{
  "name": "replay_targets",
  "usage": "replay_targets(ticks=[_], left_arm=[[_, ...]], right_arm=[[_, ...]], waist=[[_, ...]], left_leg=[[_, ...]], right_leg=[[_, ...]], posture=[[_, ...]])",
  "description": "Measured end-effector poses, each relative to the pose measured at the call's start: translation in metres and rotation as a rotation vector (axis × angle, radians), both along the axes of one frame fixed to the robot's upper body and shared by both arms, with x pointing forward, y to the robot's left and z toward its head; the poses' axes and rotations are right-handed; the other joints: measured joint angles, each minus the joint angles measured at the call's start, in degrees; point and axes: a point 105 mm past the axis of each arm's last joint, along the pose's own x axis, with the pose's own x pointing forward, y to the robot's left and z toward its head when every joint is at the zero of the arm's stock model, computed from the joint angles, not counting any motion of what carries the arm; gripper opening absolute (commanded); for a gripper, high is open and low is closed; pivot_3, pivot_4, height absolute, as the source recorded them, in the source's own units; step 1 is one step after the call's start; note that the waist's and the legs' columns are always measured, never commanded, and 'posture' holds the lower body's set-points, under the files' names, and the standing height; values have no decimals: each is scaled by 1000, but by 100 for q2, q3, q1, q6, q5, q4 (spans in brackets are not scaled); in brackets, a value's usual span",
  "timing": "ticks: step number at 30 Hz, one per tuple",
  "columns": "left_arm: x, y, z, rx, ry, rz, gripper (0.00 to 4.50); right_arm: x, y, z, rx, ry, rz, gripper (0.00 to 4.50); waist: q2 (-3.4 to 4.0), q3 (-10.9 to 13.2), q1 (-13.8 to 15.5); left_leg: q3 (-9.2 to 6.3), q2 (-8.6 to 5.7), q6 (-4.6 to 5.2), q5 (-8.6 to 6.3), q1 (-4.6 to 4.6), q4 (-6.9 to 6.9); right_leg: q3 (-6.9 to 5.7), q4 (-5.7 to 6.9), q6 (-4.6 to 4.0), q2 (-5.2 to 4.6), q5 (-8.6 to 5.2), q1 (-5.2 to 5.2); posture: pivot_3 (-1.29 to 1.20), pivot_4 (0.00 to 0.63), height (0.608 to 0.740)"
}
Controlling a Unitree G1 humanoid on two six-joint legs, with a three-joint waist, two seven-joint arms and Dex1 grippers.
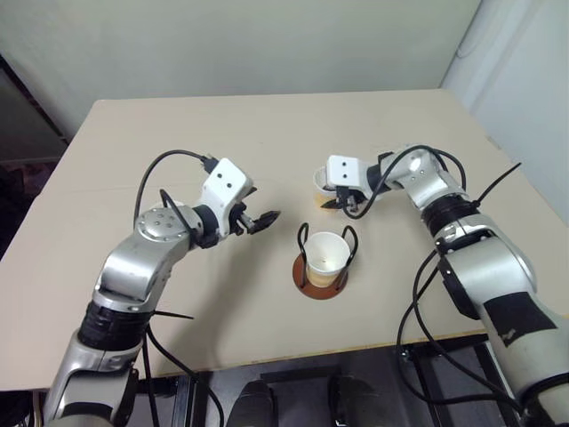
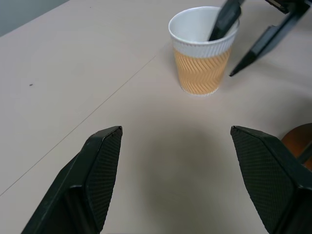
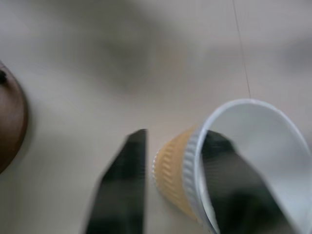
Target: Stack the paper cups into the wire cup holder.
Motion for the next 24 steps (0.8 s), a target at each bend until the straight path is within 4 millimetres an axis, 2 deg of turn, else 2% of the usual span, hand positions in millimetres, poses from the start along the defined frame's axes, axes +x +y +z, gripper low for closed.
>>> replay_targets(ticks=[2,5,6,9,10,12,13,15,17,19,21,24], left_arm=[[-1,1,-1,4,3,-4,3827],[-2,4,5,5,-16,-15,3827],[-4,6,8,10,-24,-22,3827],[-12,14,24,22,-65,-65,3827],[-17,16,31,13,-76,-95,3827],[-33,18,48,4,-90,-188,3827],[-40,18,54,2,-91,-228,3827],[-64,16,64,14,-63,-366,3827],[-80,13,66,31,-25,-469,3827],[-92,12,61,64,32,-549,3827],[-100,16,51,112,103,-595,3827],[-103,18,46,141,135,-622,3827]], right_arm=[[-1,0,1,-6,-5,12,29],[-8,-2,11,-8,1,74,29],[-10,-3,18,-2,-7,97,29],[-23,-14,61,43,-74,173,29],[-32,-18,80,70,-91,203,29],[-60,-25,115,138,-101,282,29],[-71,-27,127,162,-100,310,29],[-107,-34,143,205,-60,393,29],[-133,-31,143,227,14,471,29],[-151,-23,132,227,97,541,29],[-160,-17,118,203,153,566,29],[-161,-10,103,165,175,570,29]], waist=[[0,0,-2],[0,0,-3],[0,0,-3],[0,0,3],[0,0,2],[0,0,0],[-1,-1,0],[-4,-2,15],[-5,-3,7],[-5,-3,-29],[-5,-3,-76],[-5,-3,-100]], left_leg=[[0,0,-1,1,3,3],[3,-3,-3,3,3,3],[4,-4,-6,4,3,3],[9,-11,-29,15,-1,7],[17,-12,-67,35,-3,6],[44,-8,-85,30,-17,7],[46,-6,-90,28,-15,8],[43,4,-103,21,-5,8],[48,5,-108,15,27,10],[50,7,-103,12,47,8],[49,13,-68,-5,71,7],[45,16,-17,-9,100,7]], right_leg=[[0,4,0,3,0,0],[-2,8,-1,9,1,-1],[-3,8,-2,12,1,-1],[-6,3,-4,24,0,3],[-5,0,-6,29,-2,3],[-5,-2,-19,52,-10,2],[-4,-3,-29,68,-16,5],[4,-4,-49,101,-34,19],[15,1,-48,107,-49,38],[24,7,-41,110,-51,43],[45,13,-61,109,-55,47],[55,15,-96,115,-51,61]], posture=[[0,150,740],[0,150,740],[0,150,740],[0,150,740],[0,150,740],[0,150,740],[0,150,740],[0,150,740],[0,150,740],[0,150,740],[0,150,740],[0,150,740]])
